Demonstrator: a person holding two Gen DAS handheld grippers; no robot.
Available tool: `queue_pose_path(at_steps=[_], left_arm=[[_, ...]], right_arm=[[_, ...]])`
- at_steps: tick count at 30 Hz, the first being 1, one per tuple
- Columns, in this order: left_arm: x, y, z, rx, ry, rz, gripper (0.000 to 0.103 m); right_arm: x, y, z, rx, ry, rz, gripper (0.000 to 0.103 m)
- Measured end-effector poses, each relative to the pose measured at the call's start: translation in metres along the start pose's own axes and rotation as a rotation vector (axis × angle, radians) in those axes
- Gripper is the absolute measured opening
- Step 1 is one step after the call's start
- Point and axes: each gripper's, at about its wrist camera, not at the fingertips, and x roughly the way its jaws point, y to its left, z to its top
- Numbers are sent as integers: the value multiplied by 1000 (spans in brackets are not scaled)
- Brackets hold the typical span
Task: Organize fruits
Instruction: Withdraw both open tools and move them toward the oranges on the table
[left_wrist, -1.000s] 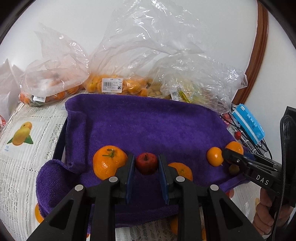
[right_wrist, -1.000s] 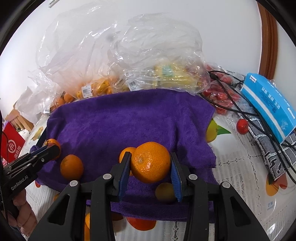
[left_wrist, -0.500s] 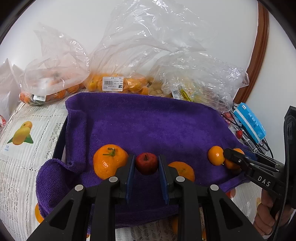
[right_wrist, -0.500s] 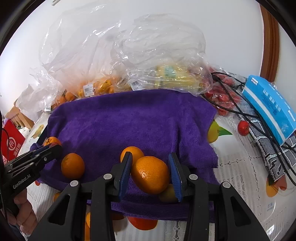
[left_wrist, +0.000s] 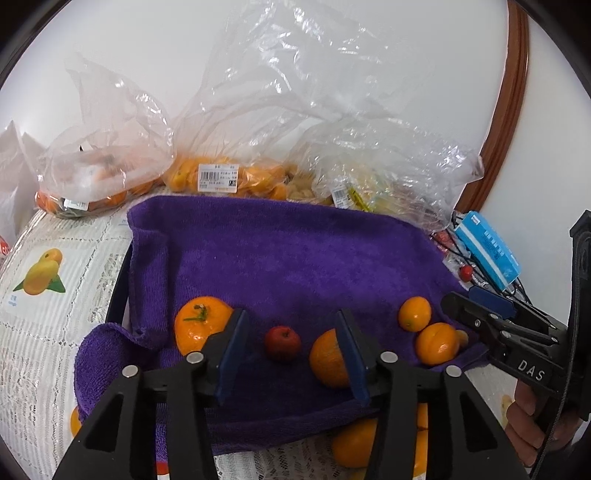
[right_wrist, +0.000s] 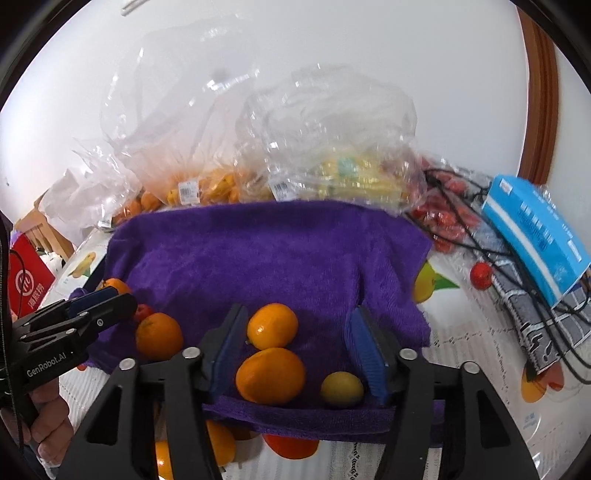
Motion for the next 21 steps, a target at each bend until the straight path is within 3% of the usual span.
queue_pose_path(at_steps=[5, 16, 21], left_arm=[[-7, -2, 1, 8, -48, 23, 50], [-18, 0, -1, -4, -84, 54, 50], [-34, 2, -6, 13, -111, 65, 50]], right_arm=[[-11, 8, 4, -28, -29, -12, 73], [-33, 9, 1, 31, -85, 33, 74], [-53, 13, -8, 29, -132, -35, 74]])
